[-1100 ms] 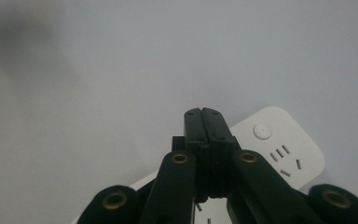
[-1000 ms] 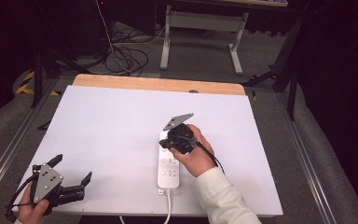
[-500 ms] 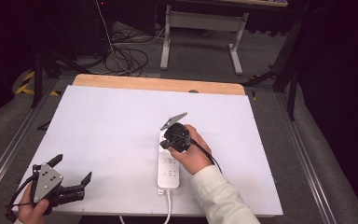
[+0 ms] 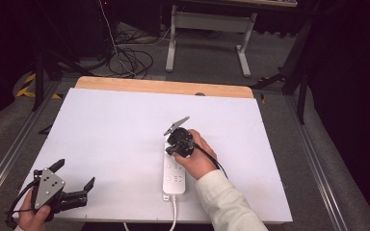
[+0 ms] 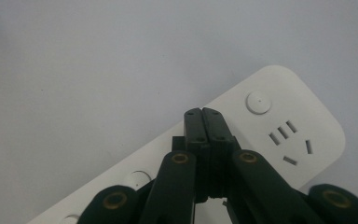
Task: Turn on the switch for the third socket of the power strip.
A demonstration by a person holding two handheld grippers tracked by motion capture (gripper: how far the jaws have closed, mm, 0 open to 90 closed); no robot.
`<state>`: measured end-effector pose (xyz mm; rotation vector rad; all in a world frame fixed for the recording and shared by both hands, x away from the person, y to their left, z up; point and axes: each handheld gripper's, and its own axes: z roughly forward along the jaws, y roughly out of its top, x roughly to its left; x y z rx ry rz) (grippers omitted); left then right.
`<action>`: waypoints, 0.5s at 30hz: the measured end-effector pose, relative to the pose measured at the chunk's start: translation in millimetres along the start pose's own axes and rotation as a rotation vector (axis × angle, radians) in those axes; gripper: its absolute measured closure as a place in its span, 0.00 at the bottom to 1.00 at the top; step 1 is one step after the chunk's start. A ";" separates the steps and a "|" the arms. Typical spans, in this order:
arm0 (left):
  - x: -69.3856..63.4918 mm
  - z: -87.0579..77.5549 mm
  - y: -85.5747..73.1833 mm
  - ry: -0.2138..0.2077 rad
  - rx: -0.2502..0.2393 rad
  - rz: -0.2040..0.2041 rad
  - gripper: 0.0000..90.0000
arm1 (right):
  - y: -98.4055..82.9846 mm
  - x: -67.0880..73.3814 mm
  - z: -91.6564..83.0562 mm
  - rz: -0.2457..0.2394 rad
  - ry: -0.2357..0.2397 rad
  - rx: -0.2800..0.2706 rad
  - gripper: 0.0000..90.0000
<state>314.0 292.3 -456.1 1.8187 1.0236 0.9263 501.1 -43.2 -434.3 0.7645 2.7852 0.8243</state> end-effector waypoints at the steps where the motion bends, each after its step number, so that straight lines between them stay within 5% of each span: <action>1: 0.0 0.0 0.0 0.000 0.000 0.000 0.00 | 0.0 0.0 0.0 0.000 0.000 0.000 1.00; 15: 0.2 -0.1 0.0 0.002 0.000 -0.002 0.00 | -0.8 3.8 2.7 -0.013 -0.027 0.004 1.00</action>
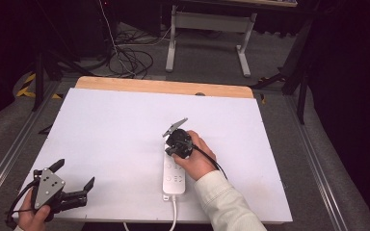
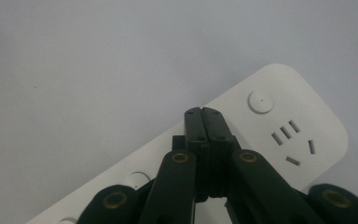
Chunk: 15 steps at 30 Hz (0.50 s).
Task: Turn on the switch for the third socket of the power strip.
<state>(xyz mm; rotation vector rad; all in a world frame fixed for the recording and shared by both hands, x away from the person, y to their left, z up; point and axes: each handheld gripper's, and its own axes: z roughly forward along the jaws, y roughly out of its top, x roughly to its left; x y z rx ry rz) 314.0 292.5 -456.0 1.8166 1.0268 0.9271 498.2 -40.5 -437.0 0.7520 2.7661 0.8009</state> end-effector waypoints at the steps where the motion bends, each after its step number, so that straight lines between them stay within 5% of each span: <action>1: 0.3 -0.1 0.1 0.003 0.001 0.005 0.00 | -0.2 0.2 0.1 0.004 0.001 -0.002 1.00; 15: -1.0 0.4 -0.1 0.000 0.000 -0.001 0.00 | -4.1 0.0 1.1 0.028 0.005 -0.010 1.00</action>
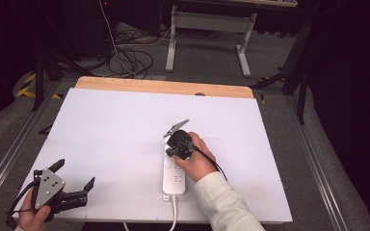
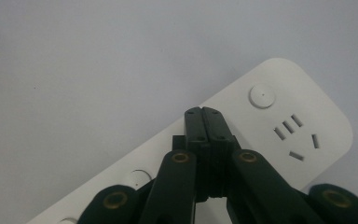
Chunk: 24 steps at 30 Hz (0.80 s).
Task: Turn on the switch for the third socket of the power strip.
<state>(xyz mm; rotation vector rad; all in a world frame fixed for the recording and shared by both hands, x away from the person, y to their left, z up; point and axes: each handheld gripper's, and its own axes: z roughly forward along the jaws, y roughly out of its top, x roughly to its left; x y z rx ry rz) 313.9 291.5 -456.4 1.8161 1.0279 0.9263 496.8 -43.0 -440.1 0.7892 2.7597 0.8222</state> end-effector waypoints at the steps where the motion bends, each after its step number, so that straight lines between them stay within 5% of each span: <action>1: 0.0 0.1 0.0 0.000 0.000 0.000 0.00 | -0.1 0.0 0.0 0.001 0.000 -0.001 1.00; 24: -0.4 -0.1 0.1 -0.001 0.001 0.001 0.00 | -0.4 2.4 3.0 -0.023 -0.047 -0.009 1.00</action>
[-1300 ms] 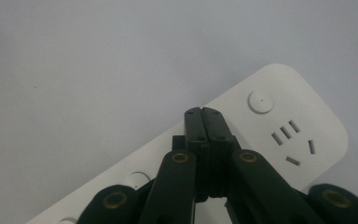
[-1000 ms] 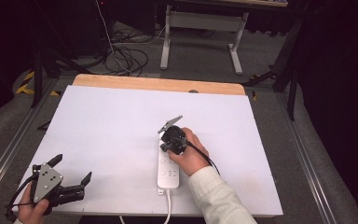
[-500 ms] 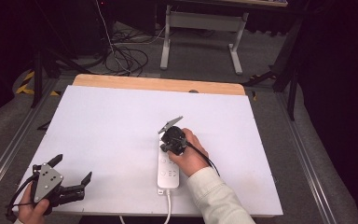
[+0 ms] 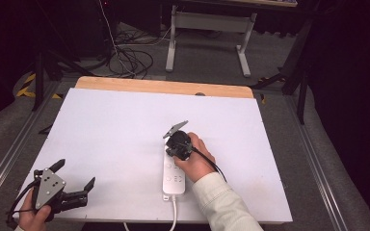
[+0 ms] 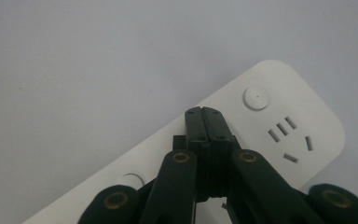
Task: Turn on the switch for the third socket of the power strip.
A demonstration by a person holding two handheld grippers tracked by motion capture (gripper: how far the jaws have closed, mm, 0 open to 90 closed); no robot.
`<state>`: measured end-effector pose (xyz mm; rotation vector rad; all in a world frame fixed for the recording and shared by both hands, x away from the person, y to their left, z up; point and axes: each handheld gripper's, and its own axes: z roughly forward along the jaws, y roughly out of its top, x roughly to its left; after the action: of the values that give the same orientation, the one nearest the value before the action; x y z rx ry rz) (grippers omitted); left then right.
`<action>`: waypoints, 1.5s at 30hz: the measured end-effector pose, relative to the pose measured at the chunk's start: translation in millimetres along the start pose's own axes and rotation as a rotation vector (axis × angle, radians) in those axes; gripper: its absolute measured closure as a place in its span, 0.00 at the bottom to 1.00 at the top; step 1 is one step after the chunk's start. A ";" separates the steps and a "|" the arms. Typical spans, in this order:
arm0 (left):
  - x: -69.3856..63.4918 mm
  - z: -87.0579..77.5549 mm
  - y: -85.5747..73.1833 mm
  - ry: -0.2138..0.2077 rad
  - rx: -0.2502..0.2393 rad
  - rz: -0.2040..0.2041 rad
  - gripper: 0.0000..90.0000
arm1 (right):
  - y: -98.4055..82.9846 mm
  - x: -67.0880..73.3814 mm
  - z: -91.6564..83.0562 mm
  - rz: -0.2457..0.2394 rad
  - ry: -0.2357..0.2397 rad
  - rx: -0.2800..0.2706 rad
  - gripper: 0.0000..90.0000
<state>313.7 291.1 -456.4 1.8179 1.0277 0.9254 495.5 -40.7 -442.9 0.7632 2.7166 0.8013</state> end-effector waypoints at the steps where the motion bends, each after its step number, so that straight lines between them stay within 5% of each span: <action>1: 0.1 -0.1 0.0 -0.001 0.000 0.000 0.00 | 0.2 0.2 0.3 -0.004 -0.005 -0.002 1.00; 12: 1.3 0.2 0.0 0.002 -0.002 0.001 0.00 | -0.4 -1.0 -2.9 0.011 0.000 -0.023 1.00; 15: 1.4 0.6 -0.2 -0.002 0.001 -0.005 0.00 | -1.6 -2.4 -10.3 0.036 0.039 -0.087 1.00; 29: 1.8 0.9 -0.1 0.001 0.001 -0.006 0.00 | 3.0 4.7 -40.9 0.012 0.037 -0.187 1.00; 45: 1.9 0.8 0.0 0.001 0.000 -0.005 0.00 | 10.1 16.3 -65.5 -0.034 0.042 -0.253 0.82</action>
<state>315.1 292.6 -456.3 1.8141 1.0327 0.9235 464.3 -54.0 -383.7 0.6492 2.5866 1.1360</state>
